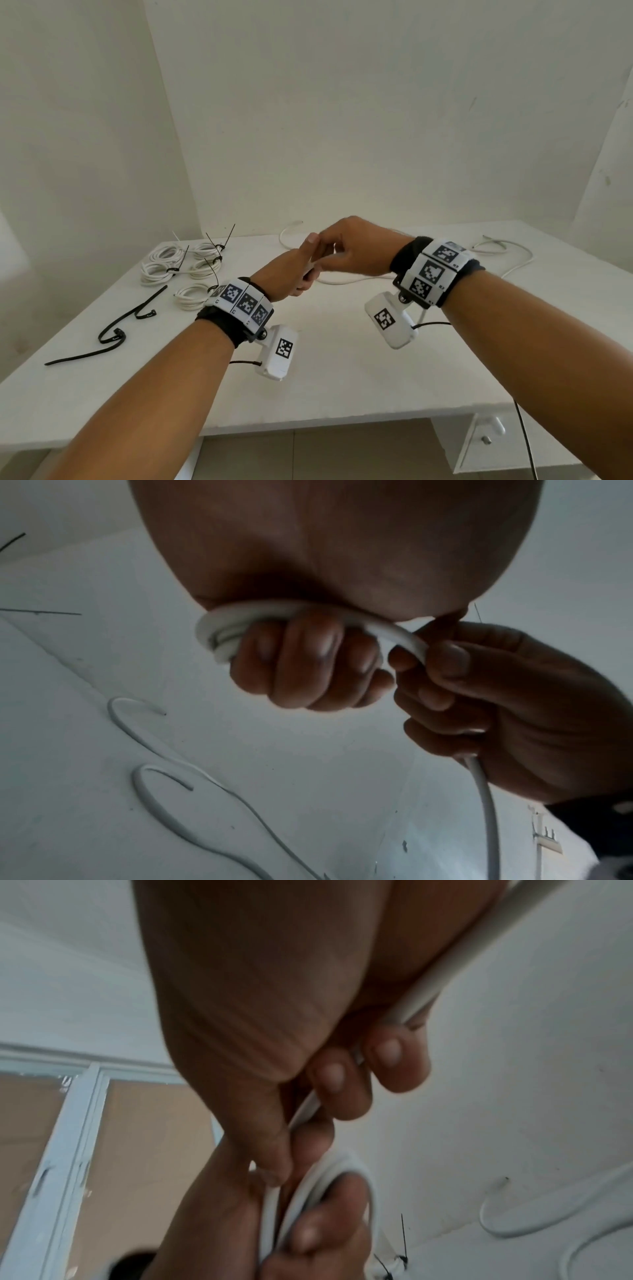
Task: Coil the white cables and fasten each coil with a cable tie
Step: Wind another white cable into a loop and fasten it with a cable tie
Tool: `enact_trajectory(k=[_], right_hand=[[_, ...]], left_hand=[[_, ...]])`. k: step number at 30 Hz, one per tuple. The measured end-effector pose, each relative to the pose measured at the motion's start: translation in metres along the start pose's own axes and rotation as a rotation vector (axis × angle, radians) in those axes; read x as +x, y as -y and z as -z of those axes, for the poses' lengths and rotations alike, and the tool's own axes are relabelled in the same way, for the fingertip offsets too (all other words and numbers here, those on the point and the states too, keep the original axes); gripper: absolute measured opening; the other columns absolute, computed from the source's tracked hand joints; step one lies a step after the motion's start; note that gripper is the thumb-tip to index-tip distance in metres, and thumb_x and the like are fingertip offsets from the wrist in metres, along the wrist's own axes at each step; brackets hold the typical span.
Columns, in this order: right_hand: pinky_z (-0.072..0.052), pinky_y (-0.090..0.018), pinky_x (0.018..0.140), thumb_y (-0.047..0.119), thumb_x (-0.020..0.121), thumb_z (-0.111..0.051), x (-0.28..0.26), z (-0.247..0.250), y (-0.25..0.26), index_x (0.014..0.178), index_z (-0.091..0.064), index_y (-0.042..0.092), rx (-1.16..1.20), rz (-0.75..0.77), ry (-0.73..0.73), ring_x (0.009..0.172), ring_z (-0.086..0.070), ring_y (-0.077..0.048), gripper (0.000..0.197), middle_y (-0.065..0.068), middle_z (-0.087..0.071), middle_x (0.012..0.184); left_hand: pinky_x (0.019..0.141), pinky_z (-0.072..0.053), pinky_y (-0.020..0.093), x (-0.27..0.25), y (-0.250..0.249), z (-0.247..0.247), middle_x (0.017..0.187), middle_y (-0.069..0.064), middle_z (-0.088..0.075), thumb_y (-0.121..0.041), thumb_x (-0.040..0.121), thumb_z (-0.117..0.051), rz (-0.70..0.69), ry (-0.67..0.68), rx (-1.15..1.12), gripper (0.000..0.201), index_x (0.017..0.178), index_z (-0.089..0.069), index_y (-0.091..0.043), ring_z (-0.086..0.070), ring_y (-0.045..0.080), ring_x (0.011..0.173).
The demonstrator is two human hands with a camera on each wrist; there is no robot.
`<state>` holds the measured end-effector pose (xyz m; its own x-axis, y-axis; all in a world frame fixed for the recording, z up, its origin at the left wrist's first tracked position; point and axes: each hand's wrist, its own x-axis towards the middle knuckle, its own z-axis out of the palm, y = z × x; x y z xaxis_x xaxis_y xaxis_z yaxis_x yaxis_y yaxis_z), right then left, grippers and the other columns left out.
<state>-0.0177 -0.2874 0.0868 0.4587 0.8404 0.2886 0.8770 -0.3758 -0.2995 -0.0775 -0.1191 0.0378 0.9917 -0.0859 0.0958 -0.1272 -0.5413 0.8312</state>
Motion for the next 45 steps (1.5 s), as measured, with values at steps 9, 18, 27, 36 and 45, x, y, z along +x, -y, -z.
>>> enact_trajectory(k=[9,18,27,36,45], right_hand=[[-0.043,-0.016,0.057,0.024,0.088,-0.074,-0.002,0.010,-0.034,0.091,-0.077,0.013,0.383,-0.079,-0.279,0.055,-0.054,-0.002,0.011,0.007,-0.068,0.069],[-0.035,-0.024,0.047,0.033,0.102,-0.053,0.004,-0.030,-0.027,0.079,-0.064,-0.003,0.721,-0.095,-0.266,0.048,-0.039,-0.012,0.044,-0.001,-0.054,0.061],[-0.038,-0.024,0.046,0.028,0.105,-0.041,0.005,-0.048,-0.002,0.101,-0.062,0.006,0.660,-0.272,-0.070,0.052,-0.040,-0.013,0.030,0.001,-0.052,0.065],[-0.051,-0.032,0.084,0.019,0.104,-0.036,0.000,-0.061,0.016,0.129,-0.059,0.016,0.074,-0.171,0.131,0.085,-0.060,-0.015,0.034,0.008,-0.059,0.091],[-0.047,-0.027,0.080,0.019,0.101,-0.040,-0.002,-0.034,0.025,0.122,-0.064,0.017,-0.175,-0.031,0.234,0.084,-0.057,-0.014,0.032,0.000,-0.069,0.108]], left_hand=[[0.042,-0.015,0.020,-0.012,-0.007,-0.002,0.050,-0.005,-0.021,-0.053,0.093,-0.032,-0.080,0.005,-0.387,0.050,0.057,-0.033,-0.017,-0.015,0.012,0.044],[0.040,-0.010,0.019,-0.012,-0.038,-0.006,0.044,-0.007,-0.025,-0.045,0.094,-0.028,-0.297,-0.092,-0.612,0.047,0.058,-0.032,-0.015,-0.015,0.007,0.038],[0.049,-0.010,0.035,0.001,-0.040,0.001,0.046,-0.005,-0.025,-0.051,0.102,-0.021,-0.333,-0.390,-0.736,0.056,0.060,-0.035,-0.018,-0.021,0.012,0.037],[0.044,-0.025,0.024,0.010,-0.020,0.014,0.054,0.002,-0.030,-0.039,0.107,-0.026,-0.221,-0.616,-0.253,0.049,0.065,-0.037,-0.016,-0.029,0.015,0.045],[0.055,-0.034,0.027,0.011,-0.001,0.011,0.050,-0.006,-0.041,-0.038,0.106,-0.032,-0.126,-0.412,0.222,0.051,0.060,-0.041,-0.016,-0.039,0.004,0.040]])
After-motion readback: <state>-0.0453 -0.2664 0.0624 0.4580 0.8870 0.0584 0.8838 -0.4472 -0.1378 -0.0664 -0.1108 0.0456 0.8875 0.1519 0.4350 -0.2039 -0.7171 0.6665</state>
